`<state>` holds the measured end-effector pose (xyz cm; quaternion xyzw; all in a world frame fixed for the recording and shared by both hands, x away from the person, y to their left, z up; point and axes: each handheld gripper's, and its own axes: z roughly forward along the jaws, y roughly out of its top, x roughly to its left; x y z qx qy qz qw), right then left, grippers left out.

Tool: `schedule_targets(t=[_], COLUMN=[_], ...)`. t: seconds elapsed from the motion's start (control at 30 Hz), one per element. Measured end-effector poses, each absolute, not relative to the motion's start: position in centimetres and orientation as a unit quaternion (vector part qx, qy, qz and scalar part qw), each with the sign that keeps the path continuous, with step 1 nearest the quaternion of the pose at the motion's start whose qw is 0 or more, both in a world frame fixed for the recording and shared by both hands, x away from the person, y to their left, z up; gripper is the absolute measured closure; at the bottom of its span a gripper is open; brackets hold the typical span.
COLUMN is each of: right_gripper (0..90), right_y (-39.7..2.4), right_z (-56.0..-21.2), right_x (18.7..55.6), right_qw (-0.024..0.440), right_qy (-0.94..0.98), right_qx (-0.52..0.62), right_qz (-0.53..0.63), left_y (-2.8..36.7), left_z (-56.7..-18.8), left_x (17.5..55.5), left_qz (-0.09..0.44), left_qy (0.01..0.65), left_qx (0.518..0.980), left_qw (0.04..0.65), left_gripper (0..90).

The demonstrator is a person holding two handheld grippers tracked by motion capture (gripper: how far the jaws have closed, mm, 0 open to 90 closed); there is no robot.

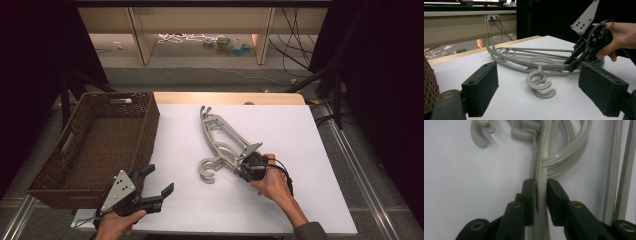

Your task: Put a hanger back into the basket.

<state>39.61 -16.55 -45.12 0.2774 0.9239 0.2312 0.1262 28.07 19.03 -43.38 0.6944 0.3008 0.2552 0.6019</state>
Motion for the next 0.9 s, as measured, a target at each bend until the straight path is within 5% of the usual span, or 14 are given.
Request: schedule_targets(t=[0.9], right_gripper=[82.1], right_y=[-16.7], right_z=[-43.7], right_x=[39.6], right_qw=[0.14], right_qy=[0.932], right_qx=[0.257], right_qz=[0.215], left_y=[18.9], left_z=[-43.4], left_x=[28.0], left_qz=[0.253], left_qy=[0.301], left_qx=[0.694], left_qw=[0.603], left_gripper=[16.0])
